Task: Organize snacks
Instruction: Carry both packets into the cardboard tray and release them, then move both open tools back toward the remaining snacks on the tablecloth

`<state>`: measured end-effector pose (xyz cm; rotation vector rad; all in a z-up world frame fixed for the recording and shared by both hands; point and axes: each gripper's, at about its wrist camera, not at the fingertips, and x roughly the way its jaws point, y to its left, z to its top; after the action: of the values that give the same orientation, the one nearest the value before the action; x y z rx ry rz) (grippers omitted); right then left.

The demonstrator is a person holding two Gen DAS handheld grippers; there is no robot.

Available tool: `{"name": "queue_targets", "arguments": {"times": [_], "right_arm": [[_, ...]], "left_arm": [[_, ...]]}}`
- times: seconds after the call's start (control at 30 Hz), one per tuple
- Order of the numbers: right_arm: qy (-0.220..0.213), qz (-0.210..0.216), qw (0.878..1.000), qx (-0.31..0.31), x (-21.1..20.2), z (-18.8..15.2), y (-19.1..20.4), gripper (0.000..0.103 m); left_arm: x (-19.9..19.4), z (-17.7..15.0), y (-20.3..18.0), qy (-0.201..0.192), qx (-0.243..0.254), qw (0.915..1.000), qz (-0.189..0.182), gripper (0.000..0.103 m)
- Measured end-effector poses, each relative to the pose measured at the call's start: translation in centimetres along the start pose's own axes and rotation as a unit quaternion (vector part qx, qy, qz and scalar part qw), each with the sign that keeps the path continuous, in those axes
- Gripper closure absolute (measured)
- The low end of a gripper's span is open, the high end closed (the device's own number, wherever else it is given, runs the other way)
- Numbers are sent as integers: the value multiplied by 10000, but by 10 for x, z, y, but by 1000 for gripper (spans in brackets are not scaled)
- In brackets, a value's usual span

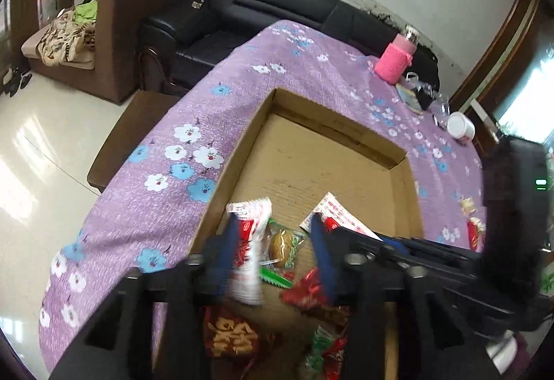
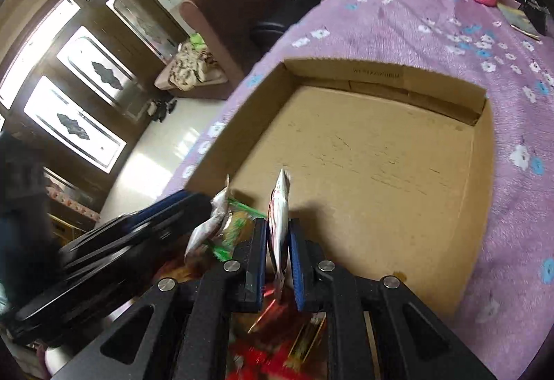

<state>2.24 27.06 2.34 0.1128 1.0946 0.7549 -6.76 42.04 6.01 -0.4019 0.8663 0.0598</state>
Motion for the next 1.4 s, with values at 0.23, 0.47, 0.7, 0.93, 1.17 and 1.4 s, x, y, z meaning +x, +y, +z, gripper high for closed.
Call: {"name": "queue_targets", "arguments": {"times": [0.23, 0.47, 0.7, 0.93, 1.17, 1.4], "right_arm": [[-552, -365, 9975, -241, -49, -17, -8, 80], [-1303, -558, 9897, 216, -132, -76, -48, 62], [-1601, -697, 9790, 1050, -186, -131, -107, 62], [-1991, -751, 9669, 1411, -238, -167, -133, 62], [-2389, -1217, 9530, 1413, -304, -192, -145, 62], [-2649, -1607, 9431, 1205, -383, -189, -140, 60]], "left_arm": [[-52, -17, -22, -523, -28, 9982, -300, 39], [-80, -45, -87, -767, 116, 9943, -738, 15], [-75, -72, -165, -214, 574, 9902, -1257, 15], [-115, -82, -215, -307, 689, 9707, -2280, 15], [-148, -93, -253, -77, 1190, 9508, -2860, 15], [-193, -55, -259, -291, 1272, 9411, -3118, 15]]}}
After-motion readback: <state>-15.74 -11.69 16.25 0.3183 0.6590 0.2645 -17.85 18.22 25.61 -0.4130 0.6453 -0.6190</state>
